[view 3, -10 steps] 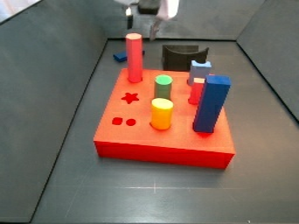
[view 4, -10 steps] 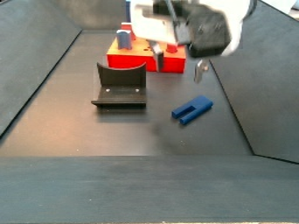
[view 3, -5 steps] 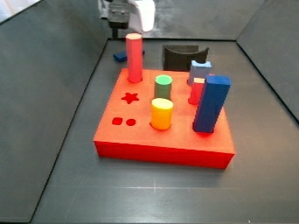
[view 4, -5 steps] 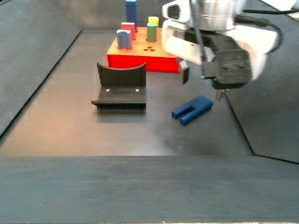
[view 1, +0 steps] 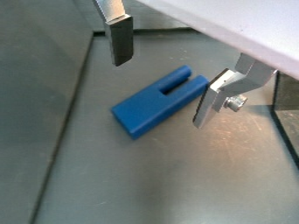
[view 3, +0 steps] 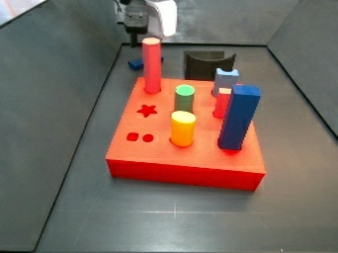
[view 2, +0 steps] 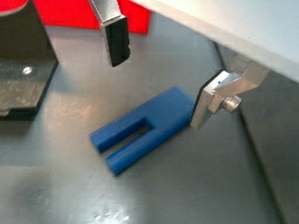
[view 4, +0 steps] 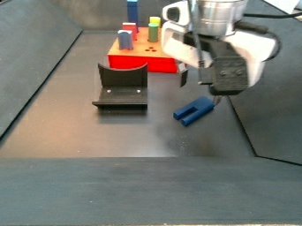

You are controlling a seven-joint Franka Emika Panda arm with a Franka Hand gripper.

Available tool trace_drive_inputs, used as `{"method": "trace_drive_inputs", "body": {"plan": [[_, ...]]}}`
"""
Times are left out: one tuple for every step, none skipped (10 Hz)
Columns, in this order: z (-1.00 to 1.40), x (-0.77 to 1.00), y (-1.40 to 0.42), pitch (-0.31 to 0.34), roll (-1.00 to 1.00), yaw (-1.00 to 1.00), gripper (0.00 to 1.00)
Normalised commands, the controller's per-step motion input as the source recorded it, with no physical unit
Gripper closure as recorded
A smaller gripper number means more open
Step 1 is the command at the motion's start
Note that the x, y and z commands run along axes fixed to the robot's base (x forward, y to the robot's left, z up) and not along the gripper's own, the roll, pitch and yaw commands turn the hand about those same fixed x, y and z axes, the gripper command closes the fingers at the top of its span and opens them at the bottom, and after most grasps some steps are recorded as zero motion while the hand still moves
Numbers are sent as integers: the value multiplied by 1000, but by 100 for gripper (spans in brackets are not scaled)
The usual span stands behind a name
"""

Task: Pick up the square-circle object. Move up. Place the square-circle object on the fixture. Regrasp the square-circle object. Rotate the square-circle object. Move to above the board. Insert the square-circle object.
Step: Pick up the square-circle object.

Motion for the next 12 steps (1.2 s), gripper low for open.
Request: {"method": "trace_drive_inputs", "body": {"plan": [[-406, 0, 174, -79, -377, -217, 0], [-391, 0, 154, -74, -393, -214, 0], [-349, 0, 131, -89, -411, -229, 0], [-200, 14, 23, -144, -476, -223, 0], [-111, 174, 0, -251, -500, -249, 0], [-166, 257, 0, -290, -496, -257, 0], [-349, 294, 137, -269, -370, -243, 0], [-1000, 0, 569, -36, -36, -323, 0], [-1000, -71, 683, 0, 0, -334, 0], [-1000, -66, 620, 0, -4, -309, 0], [-929, 0, -154, -60, -79, -54, 0], [0, 0, -111, 0, 70, -20, 0]]}}
